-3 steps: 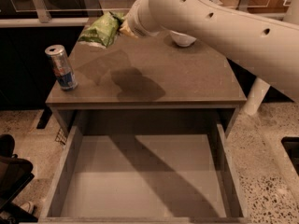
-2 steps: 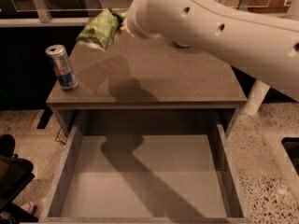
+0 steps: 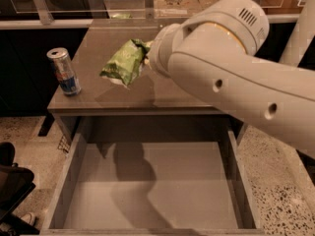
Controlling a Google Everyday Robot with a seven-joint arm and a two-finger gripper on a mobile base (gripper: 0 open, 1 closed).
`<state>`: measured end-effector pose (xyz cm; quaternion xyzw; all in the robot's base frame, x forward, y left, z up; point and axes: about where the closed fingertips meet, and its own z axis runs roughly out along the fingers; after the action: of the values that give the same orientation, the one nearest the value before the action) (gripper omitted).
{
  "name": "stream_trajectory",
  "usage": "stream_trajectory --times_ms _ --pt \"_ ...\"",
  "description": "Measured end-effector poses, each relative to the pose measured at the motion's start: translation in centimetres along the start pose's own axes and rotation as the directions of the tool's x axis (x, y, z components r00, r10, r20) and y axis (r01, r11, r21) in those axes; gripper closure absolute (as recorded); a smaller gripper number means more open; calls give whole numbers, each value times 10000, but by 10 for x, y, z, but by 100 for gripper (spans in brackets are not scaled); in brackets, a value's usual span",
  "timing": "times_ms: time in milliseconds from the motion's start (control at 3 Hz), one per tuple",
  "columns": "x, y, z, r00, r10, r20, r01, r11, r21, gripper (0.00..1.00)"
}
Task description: Place green jalapeno chip bag into top drawer
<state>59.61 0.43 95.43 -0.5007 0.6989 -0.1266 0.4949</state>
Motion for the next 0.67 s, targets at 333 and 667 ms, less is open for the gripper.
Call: stream_trajectory --times_ms 333,667 --pt "39 23 -28 9951 943 -294 -941 9955 59 100" --pt "74 43 -46 9854 1655 -395 -1655 9862 24 100"
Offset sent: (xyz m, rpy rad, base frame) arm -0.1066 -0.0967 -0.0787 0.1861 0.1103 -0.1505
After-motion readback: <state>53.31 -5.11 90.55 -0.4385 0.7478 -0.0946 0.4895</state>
